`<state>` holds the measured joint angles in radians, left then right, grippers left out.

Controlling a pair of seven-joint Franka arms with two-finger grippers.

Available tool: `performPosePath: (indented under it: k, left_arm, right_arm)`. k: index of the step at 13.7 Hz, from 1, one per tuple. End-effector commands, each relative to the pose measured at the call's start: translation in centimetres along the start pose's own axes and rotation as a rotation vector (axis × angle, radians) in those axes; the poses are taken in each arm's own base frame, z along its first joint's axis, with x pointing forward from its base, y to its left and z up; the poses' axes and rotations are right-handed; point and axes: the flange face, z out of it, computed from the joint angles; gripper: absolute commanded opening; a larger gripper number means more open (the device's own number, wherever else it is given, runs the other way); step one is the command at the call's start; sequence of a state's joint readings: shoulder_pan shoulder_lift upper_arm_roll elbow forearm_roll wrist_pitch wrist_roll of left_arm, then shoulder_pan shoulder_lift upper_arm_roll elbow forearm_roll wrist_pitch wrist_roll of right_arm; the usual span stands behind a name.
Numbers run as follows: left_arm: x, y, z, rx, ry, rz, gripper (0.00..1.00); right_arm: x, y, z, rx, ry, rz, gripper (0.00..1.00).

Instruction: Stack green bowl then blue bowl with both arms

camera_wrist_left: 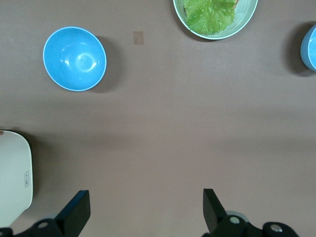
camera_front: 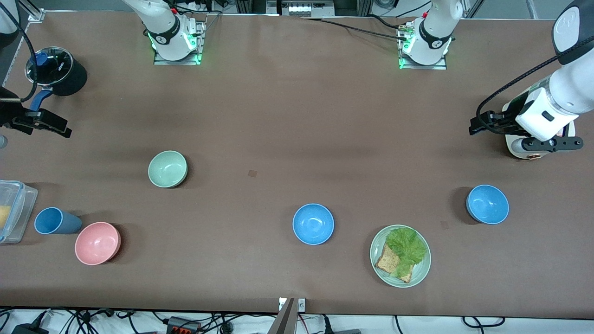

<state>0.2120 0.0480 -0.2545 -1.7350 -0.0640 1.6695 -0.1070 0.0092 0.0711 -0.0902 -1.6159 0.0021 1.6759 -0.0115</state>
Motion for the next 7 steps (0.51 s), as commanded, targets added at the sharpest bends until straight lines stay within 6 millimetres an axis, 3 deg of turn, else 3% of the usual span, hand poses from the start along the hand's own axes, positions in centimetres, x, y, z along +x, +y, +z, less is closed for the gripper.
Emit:
performPosePath:
  k: [1,7]
  left_arm:
    - [0.3,-0.2,-0.7,-0.017,-0.006,-0.006,1.0]
    - [0.3,-0.2,-0.6,-0.016,-0.007,-0.004,1.0]
  right_arm:
    - [-1.2,-0.3,-0.6,-0.003,-0.044,-0.006,1.0]
    - [-1.5,-0.3,-1.6,0.0,-0.024,-0.016,1.0]
